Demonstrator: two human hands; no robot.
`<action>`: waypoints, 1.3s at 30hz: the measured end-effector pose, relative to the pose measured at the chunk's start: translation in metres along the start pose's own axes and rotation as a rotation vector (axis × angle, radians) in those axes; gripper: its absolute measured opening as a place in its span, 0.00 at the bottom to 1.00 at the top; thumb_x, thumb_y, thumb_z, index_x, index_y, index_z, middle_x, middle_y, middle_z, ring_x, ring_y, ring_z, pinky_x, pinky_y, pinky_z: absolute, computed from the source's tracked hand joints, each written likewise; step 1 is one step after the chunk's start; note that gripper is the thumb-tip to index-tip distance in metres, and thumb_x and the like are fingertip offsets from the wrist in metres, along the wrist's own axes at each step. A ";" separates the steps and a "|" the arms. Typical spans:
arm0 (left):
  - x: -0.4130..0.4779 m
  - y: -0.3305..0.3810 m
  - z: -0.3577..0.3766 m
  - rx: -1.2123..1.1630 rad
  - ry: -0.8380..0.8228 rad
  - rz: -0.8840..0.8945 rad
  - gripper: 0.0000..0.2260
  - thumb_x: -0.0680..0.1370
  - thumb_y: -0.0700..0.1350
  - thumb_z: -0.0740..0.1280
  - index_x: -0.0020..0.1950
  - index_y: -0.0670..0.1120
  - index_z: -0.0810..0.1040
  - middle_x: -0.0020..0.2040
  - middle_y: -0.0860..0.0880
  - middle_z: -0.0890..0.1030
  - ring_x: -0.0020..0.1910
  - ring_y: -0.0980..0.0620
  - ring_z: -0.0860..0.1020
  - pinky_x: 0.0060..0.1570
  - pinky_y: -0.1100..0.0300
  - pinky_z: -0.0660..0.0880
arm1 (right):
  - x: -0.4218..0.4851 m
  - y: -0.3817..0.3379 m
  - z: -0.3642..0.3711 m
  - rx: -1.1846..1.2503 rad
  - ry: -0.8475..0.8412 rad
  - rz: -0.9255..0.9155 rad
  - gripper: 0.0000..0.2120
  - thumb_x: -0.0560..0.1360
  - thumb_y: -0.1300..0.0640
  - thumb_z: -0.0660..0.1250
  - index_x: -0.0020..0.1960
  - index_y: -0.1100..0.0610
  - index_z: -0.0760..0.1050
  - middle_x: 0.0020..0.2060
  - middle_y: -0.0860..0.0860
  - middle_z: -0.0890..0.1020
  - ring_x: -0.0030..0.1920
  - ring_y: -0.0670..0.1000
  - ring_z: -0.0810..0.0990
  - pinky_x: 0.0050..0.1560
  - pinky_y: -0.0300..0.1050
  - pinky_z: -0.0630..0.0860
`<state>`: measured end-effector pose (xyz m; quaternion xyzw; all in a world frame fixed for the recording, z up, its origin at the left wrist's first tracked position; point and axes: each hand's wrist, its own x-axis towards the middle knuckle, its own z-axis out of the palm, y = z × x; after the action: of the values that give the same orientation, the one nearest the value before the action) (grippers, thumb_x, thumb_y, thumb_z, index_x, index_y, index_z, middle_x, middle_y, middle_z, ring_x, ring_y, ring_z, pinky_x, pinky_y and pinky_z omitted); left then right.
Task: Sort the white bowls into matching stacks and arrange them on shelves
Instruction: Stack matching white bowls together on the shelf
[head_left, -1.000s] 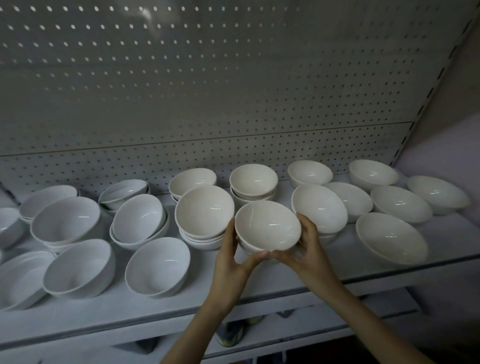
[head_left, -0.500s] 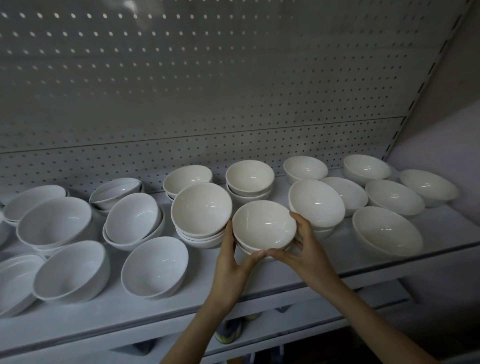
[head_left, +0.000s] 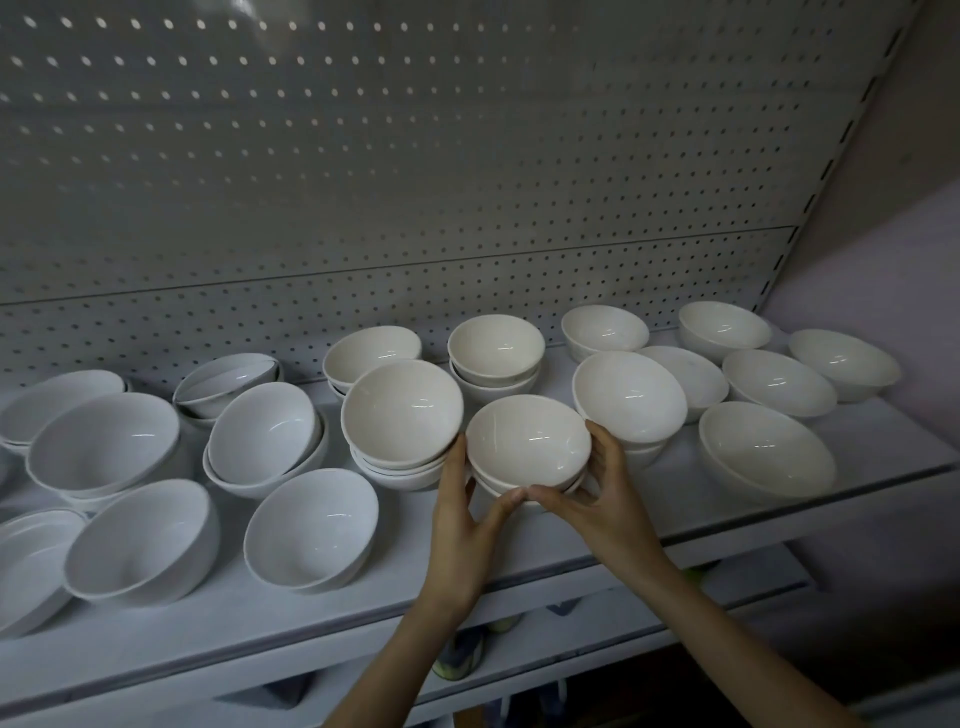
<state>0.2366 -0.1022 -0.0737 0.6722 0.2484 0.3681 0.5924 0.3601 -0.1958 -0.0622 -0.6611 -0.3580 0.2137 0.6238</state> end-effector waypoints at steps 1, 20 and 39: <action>-0.001 0.000 0.000 0.002 -0.002 0.000 0.32 0.73 0.48 0.71 0.73 0.54 0.60 0.72 0.60 0.66 0.68 0.66 0.66 0.65 0.69 0.65 | -0.001 0.001 -0.001 0.016 0.003 0.003 0.43 0.58 0.47 0.79 0.68 0.48 0.62 0.66 0.45 0.71 0.65 0.40 0.71 0.57 0.35 0.74; 0.000 0.003 0.029 0.180 0.187 -0.030 0.51 0.56 0.67 0.73 0.74 0.50 0.59 0.71 0.52 0.65 0.70 0.53 0.64 0.69 0.58 0.62 | 0.028 -0.007 -0.090 -0.872 0.022 -0.352 0.19 0.67 0.49 0.70 0.56 0.57 0.78 0.52 0.51 0.82 0.54 0.53 0.78 0.52 0.59 0.75; 0.006 0.011 0.027 0.079 0.165 0.029 0.38 0.56 0.61 0.77 0.62 0.62 0.65 0.61 0.64 0.73 0.59 0.67 0.72 0.58 0.71 0.68 | 0.037 -0.026 -0.091 -0.771 0.073 -0.188 0.05 0.72 0.61 0.70 0.48 0.59 0.80 0.45 0.51 0.82 0.47 0.51 0.77 0.48 0.49 0.75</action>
<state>0.2607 -0.1161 -0.0629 0.6660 0.3009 0.4207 0.5376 0.4452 -0.2301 -0.0190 -0.8183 -0.4486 -0.0180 0.3589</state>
